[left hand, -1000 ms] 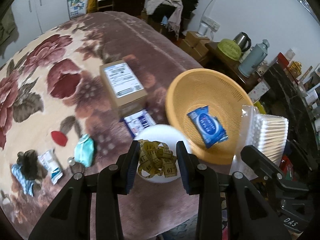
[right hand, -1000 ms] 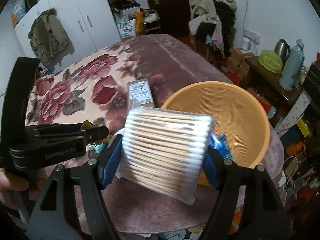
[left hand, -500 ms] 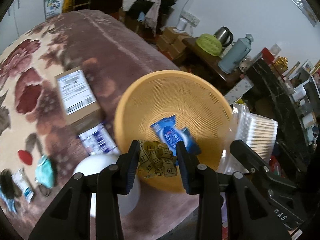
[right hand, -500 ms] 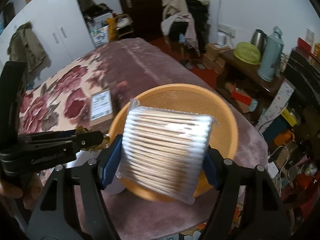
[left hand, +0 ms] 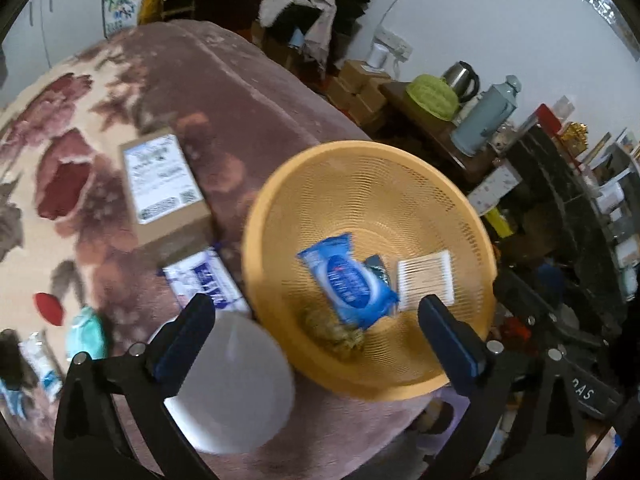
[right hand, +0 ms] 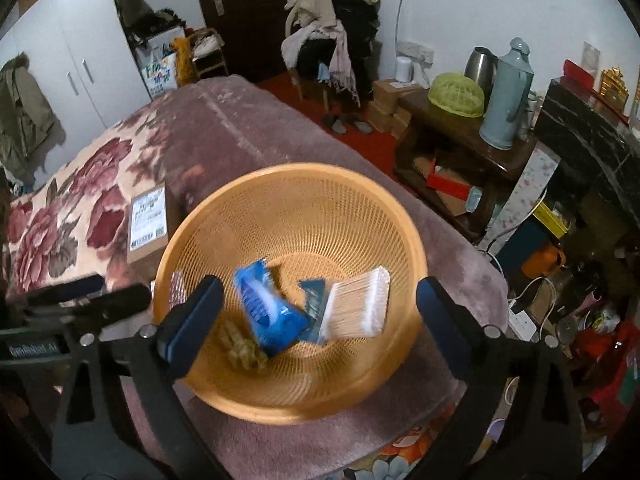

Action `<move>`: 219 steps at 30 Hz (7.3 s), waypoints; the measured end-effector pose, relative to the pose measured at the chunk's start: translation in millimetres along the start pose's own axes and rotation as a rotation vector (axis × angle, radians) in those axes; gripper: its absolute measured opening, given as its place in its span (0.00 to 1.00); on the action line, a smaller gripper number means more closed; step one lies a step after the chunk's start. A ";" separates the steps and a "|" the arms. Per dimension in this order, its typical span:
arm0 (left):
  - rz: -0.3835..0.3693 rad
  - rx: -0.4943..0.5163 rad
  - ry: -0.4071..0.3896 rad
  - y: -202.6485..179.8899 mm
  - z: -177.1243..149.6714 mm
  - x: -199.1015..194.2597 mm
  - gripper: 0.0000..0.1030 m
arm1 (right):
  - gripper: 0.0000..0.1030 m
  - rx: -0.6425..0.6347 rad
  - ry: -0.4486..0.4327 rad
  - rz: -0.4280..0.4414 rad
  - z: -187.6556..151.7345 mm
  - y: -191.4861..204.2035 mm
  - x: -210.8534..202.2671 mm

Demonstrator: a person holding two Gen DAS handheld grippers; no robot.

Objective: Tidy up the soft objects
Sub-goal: 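Open both grippers to drop the tape measure and swab pack into the basket, then move both grippers back over the remaining items on the blanket, then grasp the blue-white striped cloth with the left gripper while the right gripper grasps the white gauze packet, then lift the striped cloth with the left gripper while the right gripper lifts the gauze packet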

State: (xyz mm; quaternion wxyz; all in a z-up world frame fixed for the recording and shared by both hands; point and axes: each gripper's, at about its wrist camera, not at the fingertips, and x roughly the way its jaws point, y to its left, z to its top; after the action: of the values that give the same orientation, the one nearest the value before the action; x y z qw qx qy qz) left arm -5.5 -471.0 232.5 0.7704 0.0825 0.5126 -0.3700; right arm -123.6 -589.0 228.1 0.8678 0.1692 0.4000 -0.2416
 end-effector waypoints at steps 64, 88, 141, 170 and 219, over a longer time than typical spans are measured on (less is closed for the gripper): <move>0.223 -0.226 -0.020 230.5 -136.3 -96.7 0.99 | 1.00 -0.407 0.133 0.184 -91.8 243.9 -20.5; 0.267 -0.422 0.015 347.0 -199.3 -90.9 0.99 | 1.00 -0.477 0.246 0.254 -136.4 311.2 19.4; 0.279 -0.569 -0.007 486.7 -234.1 -75.5 0.20 | 0.43 -0.501 0.364 0.382 -170.3 425.2 134.2; 0.360 -0.590 -0.061 473.8 -229.9 -77.4 0.44 | 0.45 -0.381 0.413 0.433 -215.5 397.3 115.7; 0.218 -0.602 -0.009 393.4 -288.7 -91.1 0.10 | 0.41 -0.311 0.377 0.444 -228.7 361.6 82.6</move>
State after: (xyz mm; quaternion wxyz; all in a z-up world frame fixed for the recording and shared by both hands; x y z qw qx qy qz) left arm 23.4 -0.2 77.7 0.7976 -0.0962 0.5838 -0.1173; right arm -16.6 -202.4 57.9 0.8254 0.1598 0.5388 0.0531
